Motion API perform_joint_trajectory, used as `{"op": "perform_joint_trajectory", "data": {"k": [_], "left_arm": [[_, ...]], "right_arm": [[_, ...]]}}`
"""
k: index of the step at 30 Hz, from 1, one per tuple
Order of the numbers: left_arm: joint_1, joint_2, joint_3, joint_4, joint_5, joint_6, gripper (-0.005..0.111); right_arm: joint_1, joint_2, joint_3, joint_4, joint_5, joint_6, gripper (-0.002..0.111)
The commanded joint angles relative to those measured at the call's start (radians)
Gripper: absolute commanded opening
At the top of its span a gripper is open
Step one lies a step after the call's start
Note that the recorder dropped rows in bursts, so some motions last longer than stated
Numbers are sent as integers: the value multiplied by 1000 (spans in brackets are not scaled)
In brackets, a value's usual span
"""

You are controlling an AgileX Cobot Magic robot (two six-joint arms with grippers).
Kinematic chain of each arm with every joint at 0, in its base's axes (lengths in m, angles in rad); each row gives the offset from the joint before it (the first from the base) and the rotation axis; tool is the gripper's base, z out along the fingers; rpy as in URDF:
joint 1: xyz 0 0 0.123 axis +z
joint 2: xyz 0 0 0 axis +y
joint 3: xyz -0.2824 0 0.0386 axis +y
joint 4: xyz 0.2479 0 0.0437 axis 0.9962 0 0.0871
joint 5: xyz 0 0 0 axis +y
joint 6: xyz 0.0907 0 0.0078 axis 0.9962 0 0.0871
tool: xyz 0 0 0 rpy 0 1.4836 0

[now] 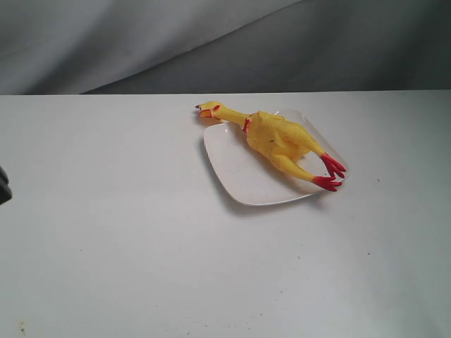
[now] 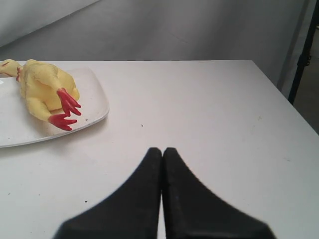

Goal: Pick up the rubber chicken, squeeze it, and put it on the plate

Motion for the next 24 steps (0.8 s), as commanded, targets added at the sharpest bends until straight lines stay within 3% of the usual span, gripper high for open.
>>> {"op": "perform_joint_trajectory", "data": {"k": [1, 8, 13, 18, 24], "left_arm": [[4, -9, 4, -8, 5, -4, 0], [179, -170, 4, -8, 5, -4, 0], [264, -326, 4, -8, 5, -4, 0], [311, -475, 4, -8, 28, 6, 0], [311, -492, 1, -8, 231, 20, 0]], "right_arm": [[-8, -3, 4, 6, -1, 0, 0], [-8, -3, 4, 6, -1, 0, 0], [-8, -3, 4, 6, -1, 0, 0], [-8, -3, 4, 6, -1, 0, 0], [-8, -3, 4, 6, -1, 0, 0]]}}
